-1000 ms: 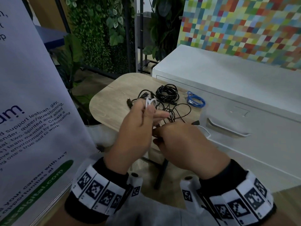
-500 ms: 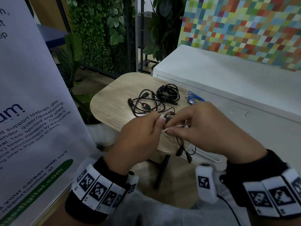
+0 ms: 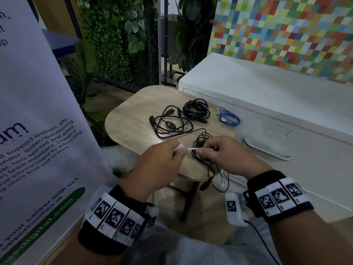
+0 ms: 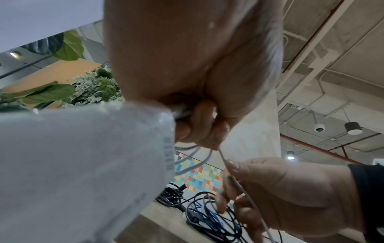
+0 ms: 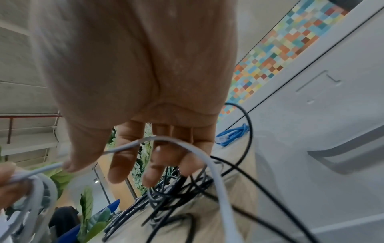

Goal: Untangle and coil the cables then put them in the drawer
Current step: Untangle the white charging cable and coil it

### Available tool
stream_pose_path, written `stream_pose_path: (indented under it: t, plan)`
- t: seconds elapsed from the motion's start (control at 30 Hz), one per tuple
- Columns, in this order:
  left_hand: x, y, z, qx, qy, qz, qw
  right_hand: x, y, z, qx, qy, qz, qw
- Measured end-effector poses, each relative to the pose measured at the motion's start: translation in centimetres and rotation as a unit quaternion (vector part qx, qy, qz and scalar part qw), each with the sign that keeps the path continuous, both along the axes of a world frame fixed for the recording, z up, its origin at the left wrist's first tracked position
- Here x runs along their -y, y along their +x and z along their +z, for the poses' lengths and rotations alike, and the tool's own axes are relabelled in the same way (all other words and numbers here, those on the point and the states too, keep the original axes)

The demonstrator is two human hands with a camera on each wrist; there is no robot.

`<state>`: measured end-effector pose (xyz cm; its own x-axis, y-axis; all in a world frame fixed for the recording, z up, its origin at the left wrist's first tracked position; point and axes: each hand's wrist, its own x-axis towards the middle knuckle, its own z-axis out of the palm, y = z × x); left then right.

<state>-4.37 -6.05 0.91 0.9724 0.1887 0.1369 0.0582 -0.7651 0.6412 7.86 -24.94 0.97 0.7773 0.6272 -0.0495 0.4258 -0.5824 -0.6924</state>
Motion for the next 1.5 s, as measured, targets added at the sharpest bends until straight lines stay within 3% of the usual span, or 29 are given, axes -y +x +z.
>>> stream_pose_path:
  t: [0.23, 0.5, 0.7, 0.9, 1.1, 1.23, 1.33, 1.5]
  plan:
    - [-0.9, 0.5, 0.5, 0.056, -0.076, 0.07, 0.993, -2.4, 0.9, 1.8, -0.003, 0.031, 0.038, 0.999]
    - [-3.0, 0.2, 2.6, 0.174, -0.174, 0.159, 0.956, -1.0, 1.9, 5.2, -0.024, 0.106, -0.015, 0.994]
    - [-2.7, 0.5, 2.8, 0.168, -0.209, 0.15, 0.952, -0.5, 1.9, 5.8, -0.015, 0.11, -0.022, 0.994]
    - [-2.9, 0.2, 2.2, 0.065, -0.268, 0.082, 0.958, -0.6, 2.7, 5.0, 0.045, 0.107, -0.097, 0.988]
    - [-2.5, 0.2, 3.0, 0.029, -0.466, 0.037, 0.883, -0.9, 2.6, 4.9, 0.069, 0.079, -0.108, 0.989]
    - [-2.0, 0.0, 4.1, 0.033, -0.555, 0.01, 0.831, -1.4, 1.5, 5.6, 0.032, 0.137, -0.101, 0.985]
    - [-1.3, -0.2, 4.9, 0.031, -0.592, -0.026, 0.805, -2.6, 0.2, 6.0, -0.051, 0.218, -0.099, 0.969]
    - [-0.3, 0.0, 5.2, 0.036, -0.61, -0.056, 0.79, -4.5, -3.0, 6.5, -0.22, 0.361, -0.051, 0.905]
